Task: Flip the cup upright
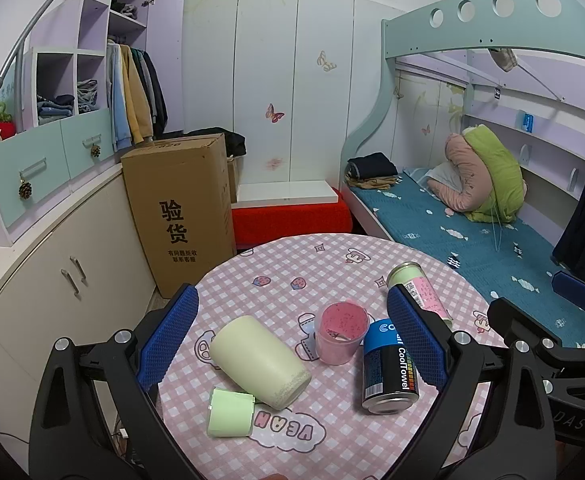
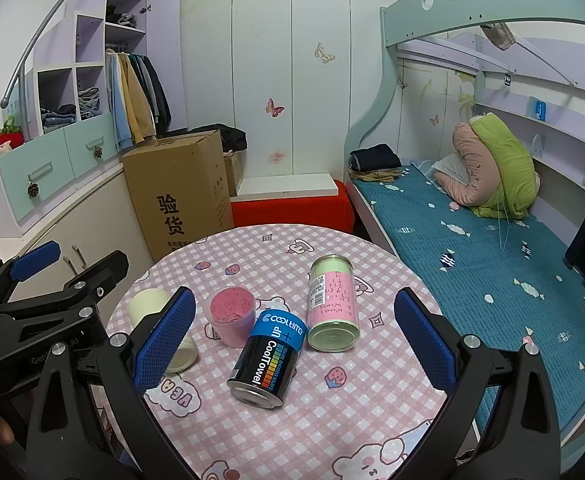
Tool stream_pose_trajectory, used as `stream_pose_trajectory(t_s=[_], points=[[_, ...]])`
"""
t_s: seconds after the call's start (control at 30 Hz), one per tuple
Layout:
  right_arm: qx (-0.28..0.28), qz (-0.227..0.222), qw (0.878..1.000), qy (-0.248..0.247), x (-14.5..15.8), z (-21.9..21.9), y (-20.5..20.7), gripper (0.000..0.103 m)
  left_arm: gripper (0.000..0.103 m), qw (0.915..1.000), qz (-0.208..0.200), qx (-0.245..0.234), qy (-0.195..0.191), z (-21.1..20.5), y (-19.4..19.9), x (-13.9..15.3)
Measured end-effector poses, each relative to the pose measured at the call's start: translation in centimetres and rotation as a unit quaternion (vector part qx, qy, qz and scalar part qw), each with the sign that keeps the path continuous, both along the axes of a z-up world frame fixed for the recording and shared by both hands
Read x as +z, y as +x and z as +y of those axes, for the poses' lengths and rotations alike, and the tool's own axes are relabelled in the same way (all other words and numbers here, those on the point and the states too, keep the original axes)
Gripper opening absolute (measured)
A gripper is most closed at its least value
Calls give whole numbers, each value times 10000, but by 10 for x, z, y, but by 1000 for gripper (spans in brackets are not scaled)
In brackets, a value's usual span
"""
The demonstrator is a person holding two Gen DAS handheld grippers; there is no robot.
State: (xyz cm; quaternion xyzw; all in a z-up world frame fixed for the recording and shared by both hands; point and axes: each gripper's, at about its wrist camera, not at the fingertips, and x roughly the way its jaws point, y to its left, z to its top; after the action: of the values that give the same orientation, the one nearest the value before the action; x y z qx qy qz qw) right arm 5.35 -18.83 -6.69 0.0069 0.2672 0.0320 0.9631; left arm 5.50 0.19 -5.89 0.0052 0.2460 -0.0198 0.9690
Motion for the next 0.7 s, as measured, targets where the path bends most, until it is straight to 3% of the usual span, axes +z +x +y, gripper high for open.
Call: stream_pose_trajectory(t_s=[0.7], points=[[14,-48,10000,-9,2,3,-3,96,95,10000,-42,17,-8,-1,-2,2]])
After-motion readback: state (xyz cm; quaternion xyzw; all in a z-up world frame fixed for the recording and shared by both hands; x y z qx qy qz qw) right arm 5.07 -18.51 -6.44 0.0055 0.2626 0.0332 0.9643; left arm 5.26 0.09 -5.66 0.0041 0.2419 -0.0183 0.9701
